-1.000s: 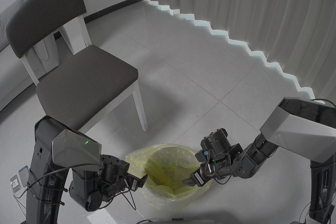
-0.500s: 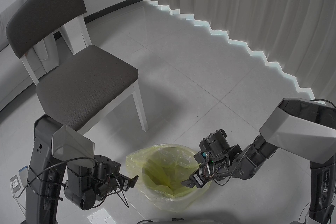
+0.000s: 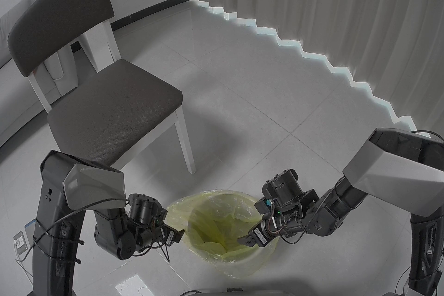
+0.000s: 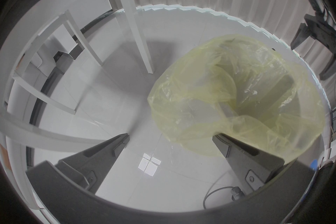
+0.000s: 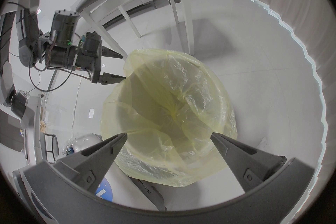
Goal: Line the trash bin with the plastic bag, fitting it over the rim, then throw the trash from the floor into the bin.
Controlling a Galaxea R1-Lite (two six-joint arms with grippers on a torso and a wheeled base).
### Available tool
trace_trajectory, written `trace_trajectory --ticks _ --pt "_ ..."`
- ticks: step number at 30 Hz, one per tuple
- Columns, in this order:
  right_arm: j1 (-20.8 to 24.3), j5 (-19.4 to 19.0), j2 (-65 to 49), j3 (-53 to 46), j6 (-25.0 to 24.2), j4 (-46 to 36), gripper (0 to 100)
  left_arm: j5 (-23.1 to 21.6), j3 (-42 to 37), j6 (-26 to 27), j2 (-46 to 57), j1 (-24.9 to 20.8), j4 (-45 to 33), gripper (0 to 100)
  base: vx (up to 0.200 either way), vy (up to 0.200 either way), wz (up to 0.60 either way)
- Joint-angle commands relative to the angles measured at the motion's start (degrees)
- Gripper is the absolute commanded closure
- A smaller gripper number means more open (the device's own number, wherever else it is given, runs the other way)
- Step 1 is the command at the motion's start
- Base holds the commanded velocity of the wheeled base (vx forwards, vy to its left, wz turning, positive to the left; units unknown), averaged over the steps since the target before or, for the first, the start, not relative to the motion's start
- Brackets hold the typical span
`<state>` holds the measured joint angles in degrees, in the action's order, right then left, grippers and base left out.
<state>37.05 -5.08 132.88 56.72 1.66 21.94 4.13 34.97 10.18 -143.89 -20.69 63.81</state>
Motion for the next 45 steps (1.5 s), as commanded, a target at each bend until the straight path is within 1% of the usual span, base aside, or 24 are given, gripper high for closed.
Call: trace_trajectory --ticks 1,5,8,10,15,16,18,20,22,23,25,27,29,31,35,36,37,38,40,42,45 --pt "-0.75 -0.01 -1.13 -0.03 0.01 -0.06 0 0.26 10.90 0.90 0.89 -0.05 -9.93 0 0.000 0.000 0.00" --pt "-1.89 -0.01 -2.54 -0.12 0.01 -0.85 0 0.17 16.88 1.42 0.71 0.12 -17.58 0 0.000 0.000 0.00" --pt "-2.42 -0.01 -3.15 0.05 0.01 -1.82 0 0.09 20.13 1.51 0.45 0.21 -20.83 0 0.000 0.000 0.00" --pt "-2.68 0.07 -3.59 0.14 0.01 -2.26 0 0.17 24.35 1.95 0.01 0.03 -25.05 0 0.000 0.000 0.00" --pt "-3.03 0.07 -4.47 -0.03 -0.08 -2.78 0 0.17 31.38 3.00 -1.75 0.03 -29.44 0 0.000 0.000 0.00" --pt "-3.30 0.07 -4.82 -0.21 -0.08 -2.87 0 0.17 33.14 3.00 -2.28 0.12 -31.29 0 0.000 0.000 0.00" --pt "-3.65 0.07 -5.17 -0.47 -0.08 -2.87 0 0.17 34.81 3.00 -2.45 0.12 -33.57 0 0.000 0.000 0.00" --pt "-3.91 0.07 -5.26 -0.65 -0.08 -2.87 0 0.17 34.72 2.92 -2.28 0.21 -33.92 0 0.000 0.000 0.00" --pt "-4.09 0.07 -5.61 -1.00 -0.16 -2.87 0 0.09 34.02 2.39 -1.57 0.56 -33.75 0 0.000 0.000 0.00" --pt "-4.70 0.07 -6.23 -1.35 -0.16 -2.87 0 -0.44 30.86 2.04 1.77 1.70 -33.31 0 0.000 0.000 0.00" --pt "-5.23 -0.01 -6.75 -1.70 -0.25 -2.70 0 -1.06 27.08 1.86 5.28 2.49 -31.64 0 0.000 0.000 0.00" --pt "-5.85 -0.01 -6.84 -1.97 -0.34 -2.61 0 -2.64 22.95 0.90 7.92 2.67 -28.47 0 0.000 0.000 0.00" --pt "-6.02 -0.01 -6.75 -1.97 -0.34 -2.43 0 -3.17 20.48 -0.16 9.15 2.32 -26.45 0 0.000 0.000 0.00" --pt "-6.20 -0.10 -6.75 -2.32 -0.52 -2.34 0 -3.17 17.23 -1.48 9.94 1.09 -23.99 0 0.000 0.000 0.00" --pt "-6.20 -0.19 -6.93 -3.90 -0.43 -1.99 0 -3.17 12.31 -1.74 10.82 -0.58 -19.95 0 0.000 0.000 0.00" --pt "-6.20 -0.19 -6.93 -3.90 -0.43 -1.99 0 -3.17 12.31 -1.74 10.82 -0.58 -19.95 0 0.000 0.000 0.00" --pt "-6.37 -0.19 -7.37 -4.69 -0.43 -1.73 0 -3.34 8.62 -1.74 12.58 -1.90 -17.14 0 0.000 0.000 0.00" --pt "-6.37 -0.19 -7.63 -5.13 -0.34 -1.55 0 -3.78 6.69 -2.18 13.81 -2.96 -15.91 0 0.000 0.000 0.00" --pt "-6.64 -0.63 -7.55 -5.31 -0.25 -1.55 0 -4.84 4.93 -3.41 14.77 -4.80 -15.91 0 0.000 0.000 0.00" --pt "-6.64 -0.89 -7.28 -5.13 -0.34 -1.55 0 -4.92 4.14 -4.73 14.77 -6.56 -15.99 0 0.000 0.000 0.00" --pt "-6.64 -0.98 -7.11 -5.22 -0.25 -1.11 0 -4.75 2.73 -5.35 14.16 -8.76 -15.99 0 0.000 0.000 0.00"
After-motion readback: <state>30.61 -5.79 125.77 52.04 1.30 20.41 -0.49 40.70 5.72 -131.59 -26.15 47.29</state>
